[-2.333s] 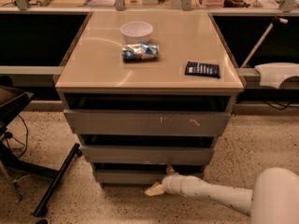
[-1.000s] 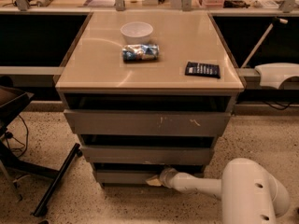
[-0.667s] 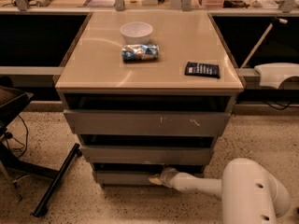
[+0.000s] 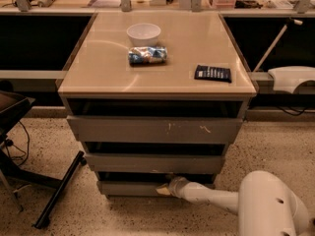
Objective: Open bottom drawer
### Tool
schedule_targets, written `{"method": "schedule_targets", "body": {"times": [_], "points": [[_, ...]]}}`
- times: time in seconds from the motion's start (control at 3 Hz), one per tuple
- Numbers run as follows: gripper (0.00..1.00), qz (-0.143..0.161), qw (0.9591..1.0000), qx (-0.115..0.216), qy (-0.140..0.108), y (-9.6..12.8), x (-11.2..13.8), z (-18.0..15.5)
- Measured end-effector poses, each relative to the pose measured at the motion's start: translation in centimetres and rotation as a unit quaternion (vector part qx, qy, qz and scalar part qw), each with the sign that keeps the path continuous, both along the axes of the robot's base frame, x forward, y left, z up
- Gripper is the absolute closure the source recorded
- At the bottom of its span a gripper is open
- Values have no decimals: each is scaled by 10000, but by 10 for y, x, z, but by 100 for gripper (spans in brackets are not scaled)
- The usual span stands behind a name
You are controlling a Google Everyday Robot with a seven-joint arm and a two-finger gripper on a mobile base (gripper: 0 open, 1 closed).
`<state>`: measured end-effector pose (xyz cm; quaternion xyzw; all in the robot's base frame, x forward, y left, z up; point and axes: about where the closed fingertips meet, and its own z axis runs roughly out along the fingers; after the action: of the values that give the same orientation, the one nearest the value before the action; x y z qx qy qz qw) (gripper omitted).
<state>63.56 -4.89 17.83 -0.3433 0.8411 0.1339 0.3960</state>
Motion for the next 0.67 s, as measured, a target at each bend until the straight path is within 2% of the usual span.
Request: {"method": "schedule_targets", "body": {"times": [0.33,0.67], "points": [[100,-4,10000,64,-23,-1,-8,1],[100,-4,10000,64,-23,-3,-7,3]]}}
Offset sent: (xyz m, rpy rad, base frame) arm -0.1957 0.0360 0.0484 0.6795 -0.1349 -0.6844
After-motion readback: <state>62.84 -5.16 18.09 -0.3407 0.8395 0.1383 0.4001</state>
